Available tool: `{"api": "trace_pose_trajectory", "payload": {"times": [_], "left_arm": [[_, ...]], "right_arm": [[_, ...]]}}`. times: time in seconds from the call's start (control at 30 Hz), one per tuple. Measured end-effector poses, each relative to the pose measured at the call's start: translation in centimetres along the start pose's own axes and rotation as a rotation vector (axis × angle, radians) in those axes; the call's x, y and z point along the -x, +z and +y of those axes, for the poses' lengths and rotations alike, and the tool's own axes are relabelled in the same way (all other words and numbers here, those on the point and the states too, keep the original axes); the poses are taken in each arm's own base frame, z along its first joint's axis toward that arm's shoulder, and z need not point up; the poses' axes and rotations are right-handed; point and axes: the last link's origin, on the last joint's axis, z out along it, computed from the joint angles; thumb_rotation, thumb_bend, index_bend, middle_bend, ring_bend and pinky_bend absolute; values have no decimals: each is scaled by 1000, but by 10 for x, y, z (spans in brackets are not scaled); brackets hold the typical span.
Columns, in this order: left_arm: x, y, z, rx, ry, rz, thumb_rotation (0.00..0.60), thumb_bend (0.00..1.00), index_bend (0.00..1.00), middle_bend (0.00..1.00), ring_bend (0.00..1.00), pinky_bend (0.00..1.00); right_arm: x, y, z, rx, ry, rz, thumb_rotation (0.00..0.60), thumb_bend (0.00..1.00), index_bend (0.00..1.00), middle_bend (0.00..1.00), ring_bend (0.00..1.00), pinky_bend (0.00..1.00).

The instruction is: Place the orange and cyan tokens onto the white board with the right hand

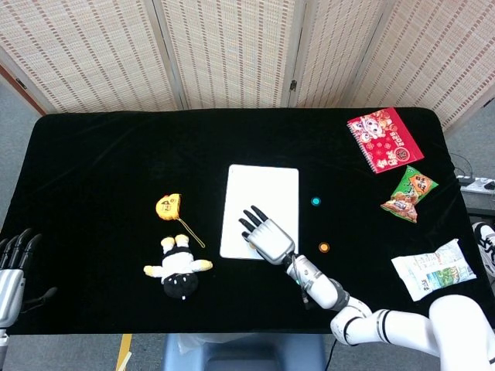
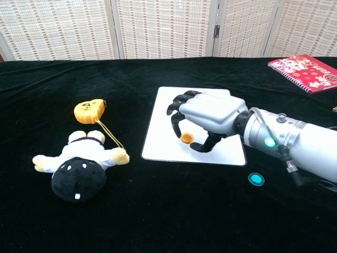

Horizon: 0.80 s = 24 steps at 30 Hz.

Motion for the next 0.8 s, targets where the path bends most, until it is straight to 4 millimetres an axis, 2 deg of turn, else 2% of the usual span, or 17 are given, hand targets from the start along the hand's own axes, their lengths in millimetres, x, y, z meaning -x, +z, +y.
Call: {"api": "trace_pose_trajectory", "payload": {"times": [0.1,0.2,0.3,0.43,0.53,0.6,0.8], "left_arm": [[0,0,0,-1,1,-1,600,68,0,0,4,0],[0,-1,-1,-3,1,0,600,68,0,0,4,0],[0,0,-1,-3,0,0,600,68,0,0,4,0],[0,2,1,7,-2,2,600,68,0,0,4,0],[0,3,2,14,-3,6,600,68,0,0,4,0],[0,4,3,19,-4,7,600,68,0,0,4,0],[0,5,6,30,-8,10,600,68,0,0,4,0]], "right_arm": [[2,6,1,9,-22,-7,600,304,379,81,3,0],[3,7,0,13,-22,-15,600,304,198,72,0,0],[1,2,3,21,-15,-8,600,304,133,71,1,0],[-3,-12,15,50,-6,11,600,304,130,71,7,0],[-8,-29,29,85,-1,31,600,304,246,75,20,0],[-10,-44,40,115,6,41,600,304,321,81,21,0],[-6,-94,73,212,35,32,600,304,348,89,13,0]]}}
